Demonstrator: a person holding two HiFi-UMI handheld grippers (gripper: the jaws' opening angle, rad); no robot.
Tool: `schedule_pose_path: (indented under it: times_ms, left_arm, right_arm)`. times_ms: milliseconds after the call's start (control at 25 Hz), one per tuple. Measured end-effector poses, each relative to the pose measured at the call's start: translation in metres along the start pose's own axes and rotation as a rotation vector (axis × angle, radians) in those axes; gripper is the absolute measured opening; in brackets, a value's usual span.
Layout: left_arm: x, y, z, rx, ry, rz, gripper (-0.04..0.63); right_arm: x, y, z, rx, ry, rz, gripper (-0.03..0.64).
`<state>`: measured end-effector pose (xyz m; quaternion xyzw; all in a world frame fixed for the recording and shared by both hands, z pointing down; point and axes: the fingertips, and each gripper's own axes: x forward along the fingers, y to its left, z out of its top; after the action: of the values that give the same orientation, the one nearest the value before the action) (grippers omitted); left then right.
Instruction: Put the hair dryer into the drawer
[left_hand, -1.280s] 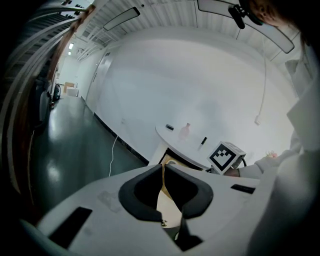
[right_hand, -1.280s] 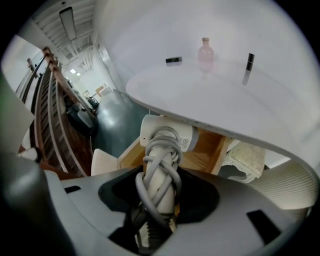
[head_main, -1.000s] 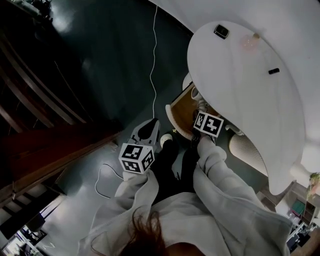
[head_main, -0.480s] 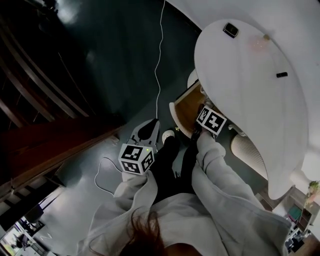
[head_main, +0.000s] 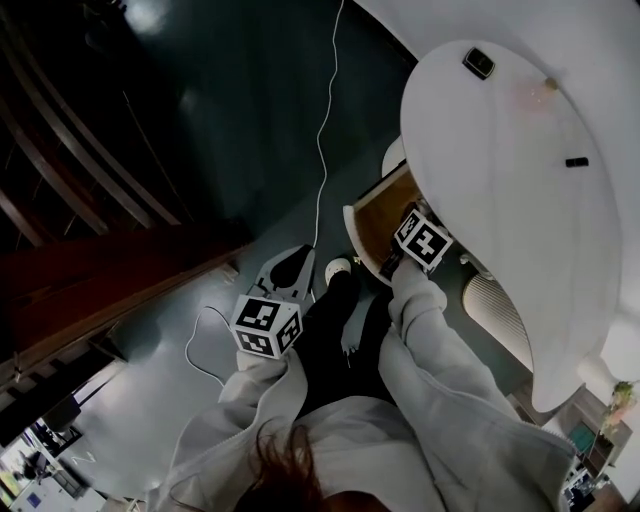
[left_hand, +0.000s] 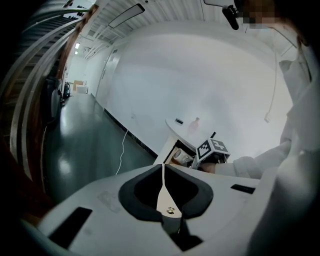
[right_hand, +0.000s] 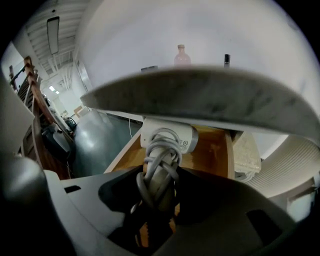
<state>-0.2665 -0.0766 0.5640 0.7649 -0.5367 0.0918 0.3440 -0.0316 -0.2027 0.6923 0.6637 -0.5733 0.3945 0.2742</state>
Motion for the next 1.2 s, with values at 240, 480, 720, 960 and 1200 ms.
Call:
schedule_pose_path:
  times_ms: [240, 480, 720, 960, 1200]
  left_arm:
    - [-0.005, 0.004, -0.006, -0.009, 0.012, 0.02, 0.023]
    - [-0.011, 0.006, -0.015, -0.014, 0.035, 0.042, 0.023]
    - [-0.014, 0.007, -0.025, -0.027, 0.05, 0.054, 0.023]
    - [-0.016, 0.006, -0.025, -0.028, 0.04, 0.057, 0.023]
    - [-0.015, 0.0, -0.035, -0.037, 0.051, 0.046, 0.023]
  right_arm:
    - [0.015, -0.002, -0.004, 0.006, -0.006, -0.017, 0.252]
    - [0.038, -0.01, -0.019, 0.009, 0.035, -0.053, 0.253]
    - [0.053, -0.004, -0.026, -0.039, 0.048, -0.053, 0.256]
    - [0.064, -0.008, -0.042, -0.04, 0.14, -0.034, 0.265]
    - [0.077, -0.012, -0.072, -0.048, 0.279, 0.002, 0.268]
